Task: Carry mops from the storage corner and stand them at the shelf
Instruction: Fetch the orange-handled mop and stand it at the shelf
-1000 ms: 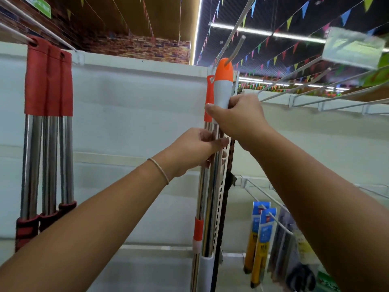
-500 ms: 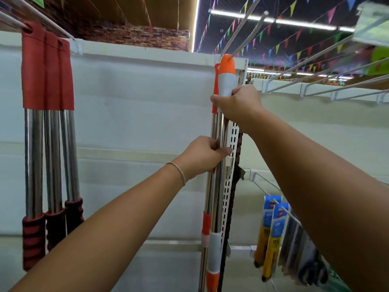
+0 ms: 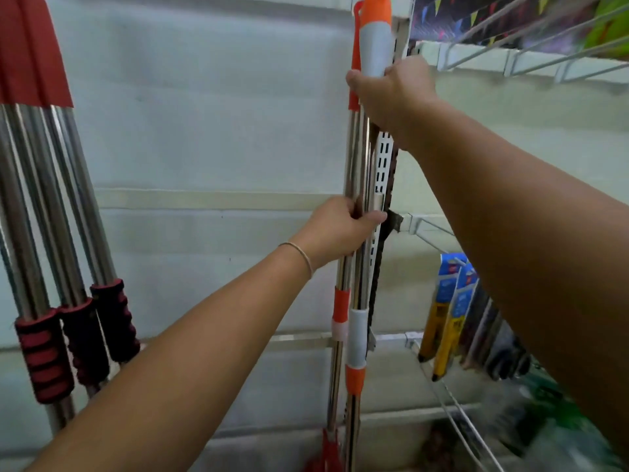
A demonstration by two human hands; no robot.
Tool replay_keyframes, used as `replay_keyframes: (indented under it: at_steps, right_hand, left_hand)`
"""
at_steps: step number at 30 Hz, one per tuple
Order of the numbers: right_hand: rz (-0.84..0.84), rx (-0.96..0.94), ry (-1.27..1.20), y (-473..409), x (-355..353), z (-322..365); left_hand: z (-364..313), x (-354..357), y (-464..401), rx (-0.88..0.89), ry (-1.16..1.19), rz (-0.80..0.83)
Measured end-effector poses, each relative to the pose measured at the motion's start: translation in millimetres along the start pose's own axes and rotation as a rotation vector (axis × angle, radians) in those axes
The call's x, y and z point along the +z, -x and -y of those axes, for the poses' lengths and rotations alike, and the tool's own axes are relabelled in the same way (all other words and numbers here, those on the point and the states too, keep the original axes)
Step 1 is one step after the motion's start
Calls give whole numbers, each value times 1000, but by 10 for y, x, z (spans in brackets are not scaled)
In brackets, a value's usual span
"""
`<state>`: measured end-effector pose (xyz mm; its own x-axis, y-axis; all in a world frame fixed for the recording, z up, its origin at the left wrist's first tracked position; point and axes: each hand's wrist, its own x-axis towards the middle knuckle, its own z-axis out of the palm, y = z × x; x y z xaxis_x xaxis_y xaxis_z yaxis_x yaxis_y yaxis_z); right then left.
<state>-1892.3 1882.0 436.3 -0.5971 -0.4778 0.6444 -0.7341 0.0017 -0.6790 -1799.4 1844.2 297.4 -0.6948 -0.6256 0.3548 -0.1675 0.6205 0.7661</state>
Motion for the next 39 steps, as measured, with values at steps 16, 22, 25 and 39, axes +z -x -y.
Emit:
replay_keyframes:
  at_steps: [16, 22, 25, 39]
  right_hand:
    - [118, 8, -24, 931, 182, -688]
    - [154, 161, -137, 1766, 469, -1275]
    - [185, 175, -167, 2102, 511, -1551]
    - [350, 287, -294, 3135, 650, -2405]
  left_hand:
    - [777, 849, 697, -198, 220, 85]
    - [871, 1064, 889, -179, 210, -49]
    - [1046, 1213, 1054, -191, 101, -37]
    - [2289, 1839, 1852, -461, -66, 220]
